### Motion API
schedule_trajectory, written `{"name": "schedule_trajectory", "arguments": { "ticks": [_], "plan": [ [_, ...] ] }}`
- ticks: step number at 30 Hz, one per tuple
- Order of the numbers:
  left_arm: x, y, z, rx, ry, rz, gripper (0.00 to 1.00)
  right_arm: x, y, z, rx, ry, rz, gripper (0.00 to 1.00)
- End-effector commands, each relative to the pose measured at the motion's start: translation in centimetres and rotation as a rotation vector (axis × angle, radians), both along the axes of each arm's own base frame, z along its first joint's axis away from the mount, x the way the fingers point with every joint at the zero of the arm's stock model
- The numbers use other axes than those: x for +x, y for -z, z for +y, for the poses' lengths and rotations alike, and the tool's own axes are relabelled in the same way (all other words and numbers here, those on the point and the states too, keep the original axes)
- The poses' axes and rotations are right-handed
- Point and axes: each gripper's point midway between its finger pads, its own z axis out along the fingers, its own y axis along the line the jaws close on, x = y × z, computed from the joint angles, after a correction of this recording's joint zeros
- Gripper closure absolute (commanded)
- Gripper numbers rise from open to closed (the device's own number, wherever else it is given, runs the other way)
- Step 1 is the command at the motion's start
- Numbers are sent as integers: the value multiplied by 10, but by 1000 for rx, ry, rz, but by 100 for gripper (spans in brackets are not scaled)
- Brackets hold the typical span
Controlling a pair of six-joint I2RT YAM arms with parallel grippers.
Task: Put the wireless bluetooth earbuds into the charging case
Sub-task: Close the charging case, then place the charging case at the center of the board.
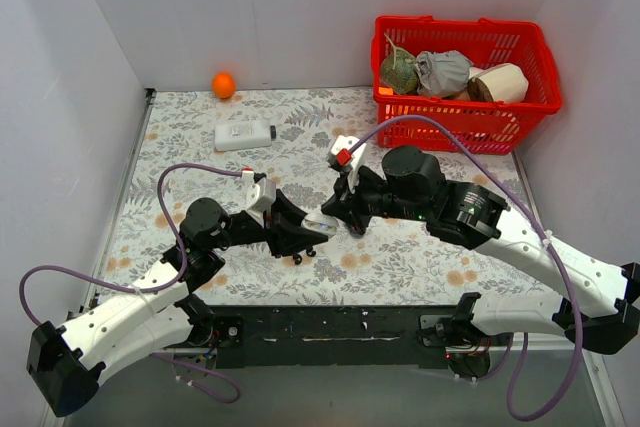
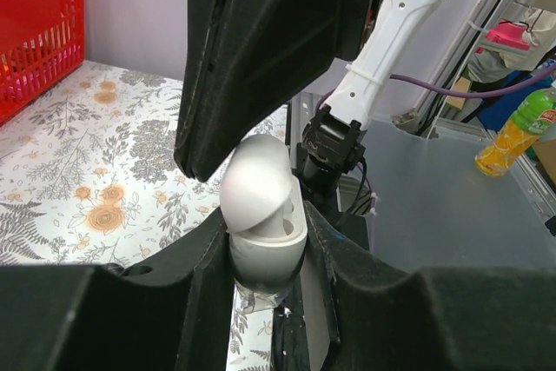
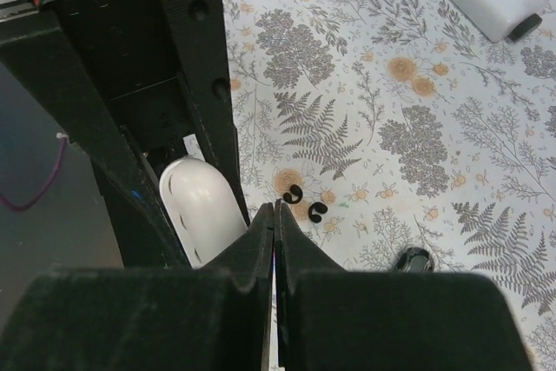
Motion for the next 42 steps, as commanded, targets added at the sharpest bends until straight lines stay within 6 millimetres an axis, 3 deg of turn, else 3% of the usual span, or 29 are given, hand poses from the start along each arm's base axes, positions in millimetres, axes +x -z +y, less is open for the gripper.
{"name": "schedule_trajectory", "arguments": {
  "ticks": [1,8,11,13,16,17,18,20,21,24,25,27,28,29,31,32,36,42],
  "plan": [
    [6,-6,1,-22,-37,-30,100,-11,-14,7,41,-62,-14,99],
    [10,-2,0,-14,-53,-14,100,-3,-11,0,49,2,-24,99],
    [19,2,1,-7,-105,29,100,27,-19,-23,86,233,-65,99],
    [43,16,4,15,-242,121,100,50,-22,-50,122,411,-89,89],
    [89,48,16,63,-502,343,100,63,-12,-67,132,494,-77,78],
    [103,57,20,88,-546,395,100,65,3,-69,100,506,-61,77],
    [113,84,19,162,-570,475,100,68,11,-70,81,516,-51,75],
    [136,99,25,185,-607,595,100,68,38,-69,22,521,-22,72],
    [144,123,23,234,-600,668,100,69,47,-70,4,526,-12,70],
    [171,132,29,194,-563,793,100,66,69,-67,-11,515,20,65],
    [178,150,29,203,-563,862,100,64,72,-65,-3,504,31,63],
    [196,155,33,189,-557,873,100,63,80,-64,-3,498,42,58],
    [203,176,33,224,-561,912,100,61,83,-62,-2,489,51,58],
    [216,172,31,225,-557,882,100,60,84,-60,2,484,64,57],
    [228,183,28,259,-551,896,100,59,91,-59,-2,478,79,57],
    [234,200,28,302,-553,899,100,58,91,-58,4,479,90,57],
    [266,217,25,357,-586,897,100,55,98,-56,7,466,103,57],
    [293,260,25,435,-613,956,100,57,105,-55,-21,470,105,57]
  ]
}}
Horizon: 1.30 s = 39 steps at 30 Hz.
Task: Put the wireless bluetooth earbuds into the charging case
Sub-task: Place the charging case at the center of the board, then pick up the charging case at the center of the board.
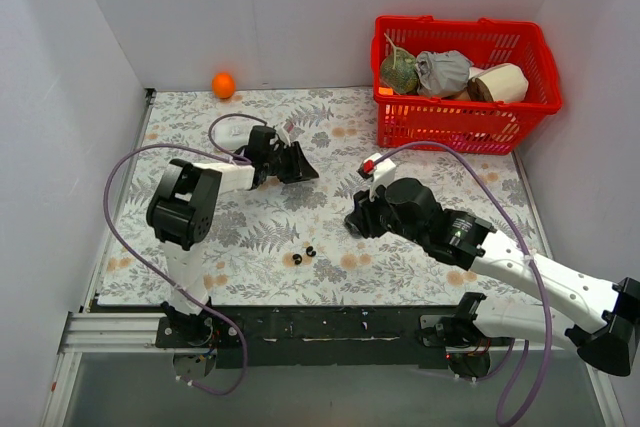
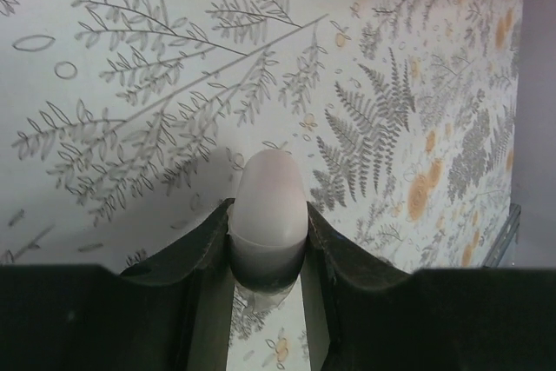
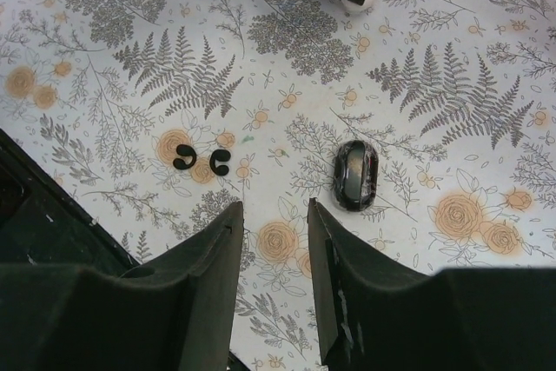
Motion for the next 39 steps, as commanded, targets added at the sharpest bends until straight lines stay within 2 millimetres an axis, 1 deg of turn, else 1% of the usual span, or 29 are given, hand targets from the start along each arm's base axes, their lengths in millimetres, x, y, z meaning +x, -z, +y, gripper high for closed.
{"name": "schedule_trajectory", "arguments": {
  "ticks": [1,2,3,5,6,8,9,10,12,14,15,19,20,21,22,23,24,25,26,27,28,30,31,32,33,34,35,38,39],
  "plan": [
    [18,14,4,48,9,8,100,7,-13,6,43,12,-24,57],
    [20,19,4,56,6,15,100,7,-14,5,37,14,-24,57],
    [20,27,5,68,4,32,95,8,-14,4,33,18,-26,57],
    [24,31,5,82,2,30,86,9,-16,2,27,28,-37,57],
    [24,33,5,87,5,34,78,10,-17,1,26,30,-39,57],
    [26,37,7,102,2,33,67,11,-18,0,19,36,-43,56],
    [25,37,7,102,6,33,63,11,-18,-2,12,39,-44,56],
    [26,38,7,106,6,32,55,12,-19,-3,9,46,-49,56],
    [25,36,9,114,2,27,51,13,-19,-6,-1,56,-51,56],
    [26,28,10,113,2,8,44,14,-19,-10,-11,72,-56,56],
    [24,27,12,121,1,11,3,14,-20,-10,-8,75,-58,56],
    [21,18,23,131,-15,1,2,14,-19,-13,-12,82,-61,55],
    [23,16,30,134,-28,1,2,14,-17,-14,-17,81,-58,56],
    [23,8,34,139,-36,-11,2,14,-17,-15,-19,84,-58,55],
    [18,9,40,150,-44,6,2,15,-17,-17,-19,91,-61,55],
    [20,5,50,155,-67,4,2,14,-15,-18,-21,94,-58,55],
    [18,-9,57,157,-84,-9,2,14,-15,-19,-22,94,-60,55],
    [15,-10,66,168,-108,-4,2,14,-16,-21,-22,101,-65,55],
    [16,-19,76,176,-138,-18,2,15,-13,-22,-24,107,-64,55],
    [11,-22,83,200,-161,-6,2,15,-13,-23,-23,112,-66,54],
    [10,-38,95,235,-217,-48,2,17,-11,-25,-29,125,-67,54],
    [1,-46,109,282,-283,-36,2,20,-3,-28,-49,155,-61,51],
    [-1,-67,118,299,-339,-64,2,24,0,-33,-63,186,-68,50],
    [-5,-67,130,366,-413,-67,2,25,5,-34,-72,204,-63,50],
    [-14,-70,135,405,-440,-71,2,27,13,-36,-87,221,-58,48],
    [-20,-76,137,418,-461,-91,2,29,17,-38,-94,233,-58,48],
    [-34,-84,137,412,-492,-116,2,30,22,-37,-99,235,-50,46],
    [-48,-92,130,278,-528,-118,2,30,41,-36,-121,247,-1,38],
    [-64,-82,110,184,-449,-49,2,30,47,-35,-123,259,23,37]
  ]
}}
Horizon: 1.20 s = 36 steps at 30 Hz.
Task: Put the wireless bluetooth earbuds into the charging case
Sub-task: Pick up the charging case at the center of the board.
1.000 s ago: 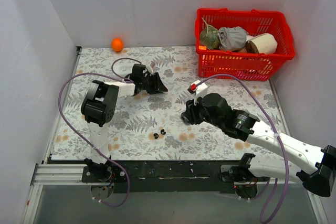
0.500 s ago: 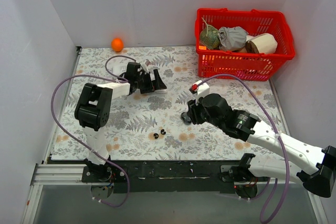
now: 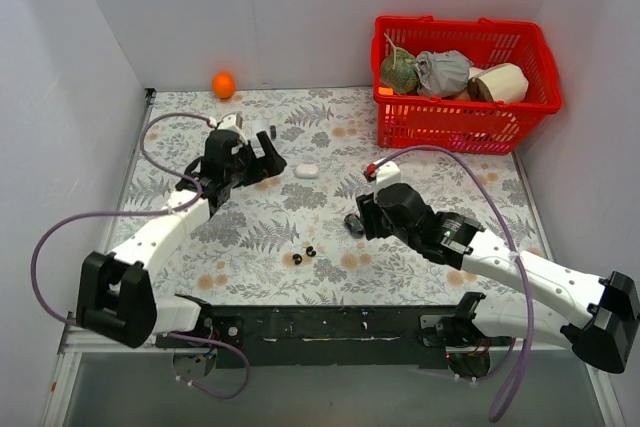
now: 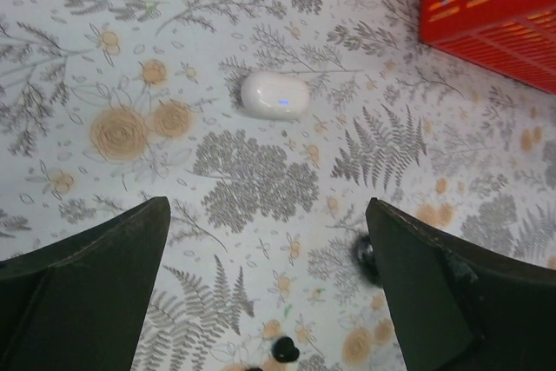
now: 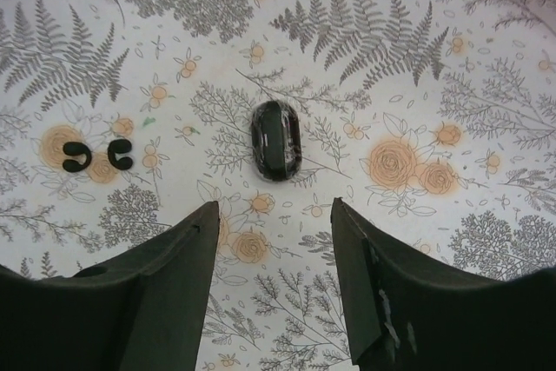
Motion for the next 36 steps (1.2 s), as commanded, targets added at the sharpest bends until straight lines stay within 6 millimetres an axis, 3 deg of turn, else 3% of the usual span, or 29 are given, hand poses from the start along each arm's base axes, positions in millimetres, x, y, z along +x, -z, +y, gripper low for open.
{"name": "schedule_trajectory", "arguments": {
  "ticks": [1,2,3,4,6,7,8,12,13,18,25,31,36],
  "plan": [
    [-42,22,-12,-151,18,92,2,9,16,0,13,83,39,37],
    [-45,16,-24,-198,83,65,2,9,16,0,17,89,43,37],
    [-70,13,-46,-281,252,72,2,9,14,0,36,103,47,37],
    [-72,7,-52,-290,271,36,2,9,11,-2,46,112,40,37],
    [-89,2,-82,-237,372,-8,2,8,1,-5,80,122,22,37],
    [-86,-1,-88,-171,387,-45,2,7,-3,-7,90,126,13,37],
    [-101,2,-109,-146,455,-23,2,6,-3,-11,89,127,10,37],
    [-112,21,-143,-97,533,44,2,-2,-17,-29,94,137,-20,37],
    [-114,35,-149,-76,549,81,2,-3,-19,-34,90,149,-25,37],
    [-118,56,-172,72,643,77,2,-15,-30,-49,125,138,-41,38],
    [-113,100,-200,310,768,83,2,-29,-32,-49,154,83,-15,38],
    [-102,116,-217,391,823,76,2,-34,-45,-46,172,42,-20,38],
    [-97,123,-218,456,862,77,2,-34,-49,-46,171,30,-34,38]
  ]
}}
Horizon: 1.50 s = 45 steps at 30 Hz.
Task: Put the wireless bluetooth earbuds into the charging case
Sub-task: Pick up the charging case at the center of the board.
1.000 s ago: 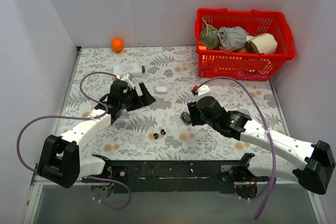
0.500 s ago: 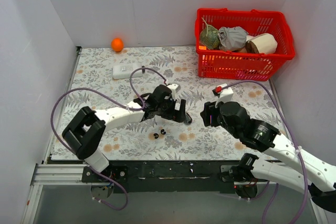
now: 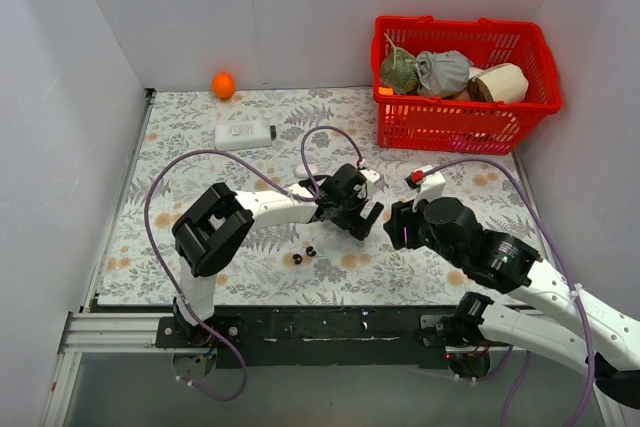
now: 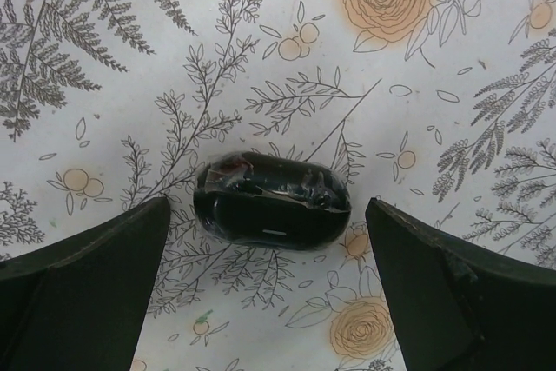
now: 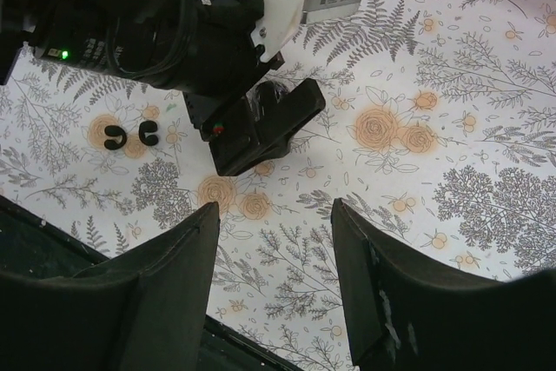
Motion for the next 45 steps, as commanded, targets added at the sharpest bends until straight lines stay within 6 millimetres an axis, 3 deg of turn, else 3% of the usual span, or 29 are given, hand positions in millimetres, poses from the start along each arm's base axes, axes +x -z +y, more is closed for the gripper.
{"name": "schedule_trajectory", "arguments": {
  "ticks": [1,12,25,33,41,45],
  "plan": [
    [10,-3,1,68,54,-51,2,1,-22,2,44,-14,-42,38],
    [1,11,16,198,116,-80,2,3,-27,2,43,-20,-64,38],
    [-13,2,4,147,247,-84,2,1,-25,2,51,-21,-56,38],
    [-13,8,9,182,277,-96,2,1,-25,2,47,-23,-57,38],
    [-18,19,15,198,276,-73,21,1,-22,3,47,-26,-52,38],
    [-18,19,14,187,271,-73,36,1,-24,3,50,-23,-56,39]
  ]
}}
